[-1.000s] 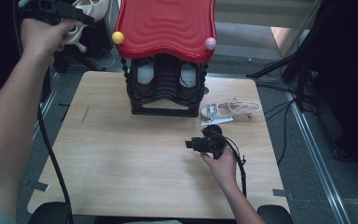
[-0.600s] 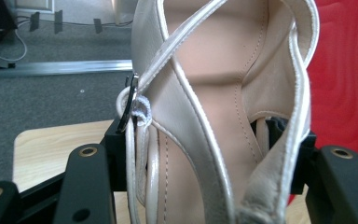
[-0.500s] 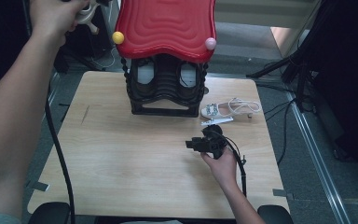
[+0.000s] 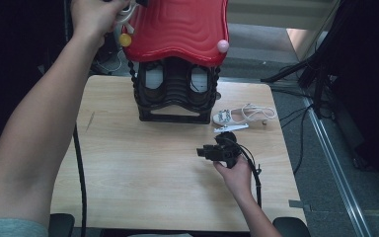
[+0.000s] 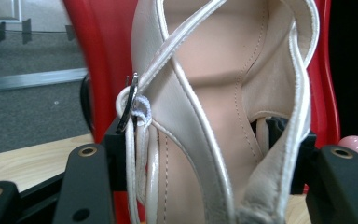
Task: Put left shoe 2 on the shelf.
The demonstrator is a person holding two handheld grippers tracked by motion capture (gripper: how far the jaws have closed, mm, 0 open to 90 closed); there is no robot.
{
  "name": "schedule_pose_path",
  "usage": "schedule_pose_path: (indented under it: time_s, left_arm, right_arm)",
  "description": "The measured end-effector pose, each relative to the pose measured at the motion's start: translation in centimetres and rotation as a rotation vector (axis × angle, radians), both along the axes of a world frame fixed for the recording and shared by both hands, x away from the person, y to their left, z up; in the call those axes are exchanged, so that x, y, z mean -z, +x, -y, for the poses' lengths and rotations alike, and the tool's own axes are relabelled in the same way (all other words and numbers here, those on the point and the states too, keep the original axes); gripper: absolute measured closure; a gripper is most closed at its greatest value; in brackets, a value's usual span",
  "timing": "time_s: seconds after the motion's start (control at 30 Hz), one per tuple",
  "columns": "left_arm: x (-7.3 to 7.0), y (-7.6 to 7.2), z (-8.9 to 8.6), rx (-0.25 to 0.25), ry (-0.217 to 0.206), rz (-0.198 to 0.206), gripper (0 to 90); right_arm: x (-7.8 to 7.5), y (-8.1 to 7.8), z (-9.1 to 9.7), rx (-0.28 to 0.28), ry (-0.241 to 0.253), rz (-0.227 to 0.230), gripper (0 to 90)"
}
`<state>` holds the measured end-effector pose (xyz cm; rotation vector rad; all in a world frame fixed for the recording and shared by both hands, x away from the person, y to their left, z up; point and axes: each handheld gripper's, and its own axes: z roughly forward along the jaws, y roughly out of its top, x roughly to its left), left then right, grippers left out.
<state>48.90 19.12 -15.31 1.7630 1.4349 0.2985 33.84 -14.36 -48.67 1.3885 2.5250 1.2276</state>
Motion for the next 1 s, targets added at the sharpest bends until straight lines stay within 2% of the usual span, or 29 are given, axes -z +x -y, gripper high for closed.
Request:
schedule_pose_path:
  time_s: [0.27, 0.53, 0.63, 0.7, 0.77, 0.83, 0.93, 1.0]
  left_arm:
    - [1.3, 0.7, 1.6, -0.013, -0.006, 0.007, 39.1]
    - [2.6, 1.2, 2.9, -0.006, -0.009, 0.002, 38.8]
    - [3.1, 1.2, 3.4, -0.004, 0.015, 0.01, 38.3]
    - [3.2, 1.1, 3.6, -0.009, 0.027, 0.024, 37.9]
    - [3.3, 1.1, 3.7, -0.014, 0.01, 0.024, 37.4]
    - [3.4, 1.1, 3.8, -0.011, 0.021, 0.024, 36.3]
    - [3.4, 1.1, 4.0, -0.011, 0.014, 0.02, 34.5]
    - [3.4, 1.0, 4.2, -0.011, 0.029, 0.021, 33.8]
  right_arm:
    - [-0.1, 0.0, 0.1, 0.001, 0.001, 0.0, 63.2]
    - [-0.1, 0.0, 0.0, 0.0, -0.001, 0.002, 63.2]
    - [-0.1, 0.0, 0.0, 0.0, 0.001, 0.002, 63.2]
    - [-0.2, -0.1, 0.0, -0.001, -0.001, 0.003, 63.2]
    - [-0.2, -0.1, 0.0, 0.0, -0.002, 0.003, 63.2]
    - [-0.1, -0.1, 0.0, -0.003, -0.004, 0.003, 63.2]
    - [-0.1, -0.1, -0.1, -0.006, -0.004, 0.003, 63.2]
    - [-0.1, -0.1, -0.1, -0.007, -0.004, 0.004, 63.2]
